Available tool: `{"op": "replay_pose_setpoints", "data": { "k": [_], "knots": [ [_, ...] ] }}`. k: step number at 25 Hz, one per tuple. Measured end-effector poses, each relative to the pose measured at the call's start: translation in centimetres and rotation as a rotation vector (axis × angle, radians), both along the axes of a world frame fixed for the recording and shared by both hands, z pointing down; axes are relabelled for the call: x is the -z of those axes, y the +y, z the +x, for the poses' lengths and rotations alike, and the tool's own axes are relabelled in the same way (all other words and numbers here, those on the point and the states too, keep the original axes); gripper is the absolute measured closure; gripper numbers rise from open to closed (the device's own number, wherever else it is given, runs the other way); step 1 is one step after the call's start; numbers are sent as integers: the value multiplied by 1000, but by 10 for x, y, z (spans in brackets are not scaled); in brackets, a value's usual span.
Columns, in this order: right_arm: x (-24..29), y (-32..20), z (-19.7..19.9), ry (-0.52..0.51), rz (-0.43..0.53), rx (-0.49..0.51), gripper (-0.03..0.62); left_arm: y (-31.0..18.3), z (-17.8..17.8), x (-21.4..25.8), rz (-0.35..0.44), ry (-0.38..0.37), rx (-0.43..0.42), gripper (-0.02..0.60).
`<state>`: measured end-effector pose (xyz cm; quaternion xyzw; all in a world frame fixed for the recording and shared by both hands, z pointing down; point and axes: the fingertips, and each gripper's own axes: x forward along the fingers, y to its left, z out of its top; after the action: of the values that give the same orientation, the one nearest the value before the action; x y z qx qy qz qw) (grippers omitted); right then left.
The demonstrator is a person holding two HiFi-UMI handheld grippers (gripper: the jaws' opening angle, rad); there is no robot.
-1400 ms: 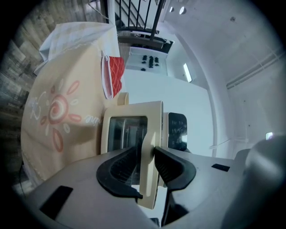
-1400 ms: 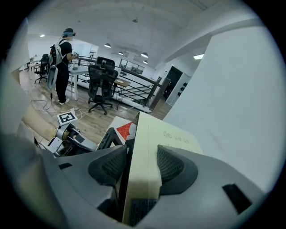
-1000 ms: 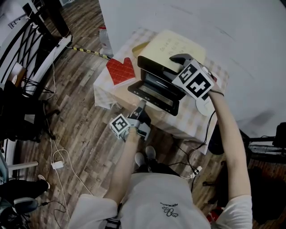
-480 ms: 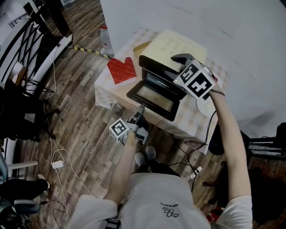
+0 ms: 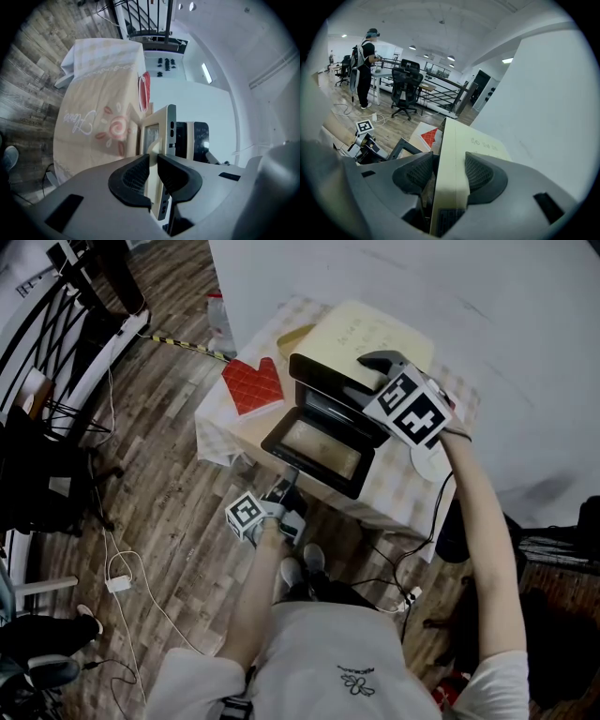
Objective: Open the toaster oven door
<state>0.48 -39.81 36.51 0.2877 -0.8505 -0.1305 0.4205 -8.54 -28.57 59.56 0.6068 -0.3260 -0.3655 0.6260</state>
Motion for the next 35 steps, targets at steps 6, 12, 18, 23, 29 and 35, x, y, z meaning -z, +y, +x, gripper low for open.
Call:
{"op": "replay_pose_setpoints", "data": {
  "k": [6, 12, 18, 23, 29, 35],
  "knots": [
    [0, 0, 0, 2, 5, 0, 388, 5, -4, -18, -56, -42, 11, 526],
    [-1, -1, 0, 1, 2, -1, 388, 8, -5, -38, -122, -35, 21, 543],
    [0, -1, -1, 1, 1, 0, 388, 8, -7, -50, -157, -39, 24, 552],
    [0, 0, -1, 0, 2, -1, 388, 8, -6, -58, -172, -47, 20, 557],
    [-1, 0, -1, 1, 2, -2, 388, 7, -8, -68, -195, -43, 33, 558],
    [0, 0, -1, 0, 9, 0, 387, 9, -7, -72, -206, -31, 46, 551]
  ]
}}
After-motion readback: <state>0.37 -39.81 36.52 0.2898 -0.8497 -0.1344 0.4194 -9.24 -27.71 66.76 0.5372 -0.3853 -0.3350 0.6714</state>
